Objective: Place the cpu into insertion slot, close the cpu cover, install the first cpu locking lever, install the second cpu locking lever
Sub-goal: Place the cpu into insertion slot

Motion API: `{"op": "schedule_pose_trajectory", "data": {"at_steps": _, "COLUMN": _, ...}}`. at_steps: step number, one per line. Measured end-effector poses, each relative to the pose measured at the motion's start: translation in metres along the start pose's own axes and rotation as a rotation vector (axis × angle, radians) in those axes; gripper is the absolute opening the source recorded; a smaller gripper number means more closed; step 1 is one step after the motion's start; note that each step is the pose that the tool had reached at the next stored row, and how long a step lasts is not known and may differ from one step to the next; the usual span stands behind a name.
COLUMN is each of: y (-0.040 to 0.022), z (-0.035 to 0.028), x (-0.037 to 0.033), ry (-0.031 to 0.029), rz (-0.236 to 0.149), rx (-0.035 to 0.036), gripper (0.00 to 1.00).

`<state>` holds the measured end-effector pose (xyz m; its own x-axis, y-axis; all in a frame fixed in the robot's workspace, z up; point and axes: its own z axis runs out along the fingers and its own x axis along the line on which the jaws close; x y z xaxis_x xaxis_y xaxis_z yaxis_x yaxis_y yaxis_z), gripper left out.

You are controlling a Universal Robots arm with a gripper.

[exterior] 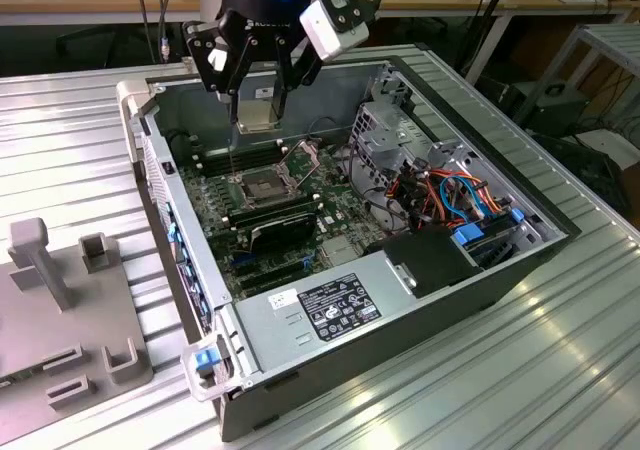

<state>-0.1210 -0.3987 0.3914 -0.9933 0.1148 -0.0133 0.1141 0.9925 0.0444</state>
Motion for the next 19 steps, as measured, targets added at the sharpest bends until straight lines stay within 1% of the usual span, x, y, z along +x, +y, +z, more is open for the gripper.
{"op": "schedule_pose_trajectory", "data": {"at_steps": 1, "y": 0.0002, "z": 0.0002, "x": -0.0001, "ry": -0.0007, "rz": 0.015, "rx": 0.0001, "gripper": 0.55}}
{"op": "schedule_pose_trajectory", "data": {"at_steps": 6, "y": 0.0001, "z": 0.0001, "x": -0.0001, "ry": -0.0013, "rz": 0.03, "rx": 0.0005, "gripper": 0.55}}
{"op": "schedule_pose_trajectory", "data": {"at_steps": 8, "y": 0.0001, "z": 0.0001, "x": -0.0001, "ry": -0.0018, "rz": 0.041, "rx": 0.0006, "gripper": 0.55}}
{"op": "schedule_pose_trajectory", "data": {"at_steps": 11, "y": 0.0002, "z": 0.0001, "x": -0.0001, "ry": -0.0033, "rz": 0.077, "rx": 0.0012, "gripper": 0.55}}
{"op": "schedule_pose_trajectory", "data": {"at_steps": 19, "y": 0.0008, "z": 0.0002, "x": 0.0, "ry": -0.0035, "rz": 0.081, "rx": 0.0012, "gripper": 0.55}}
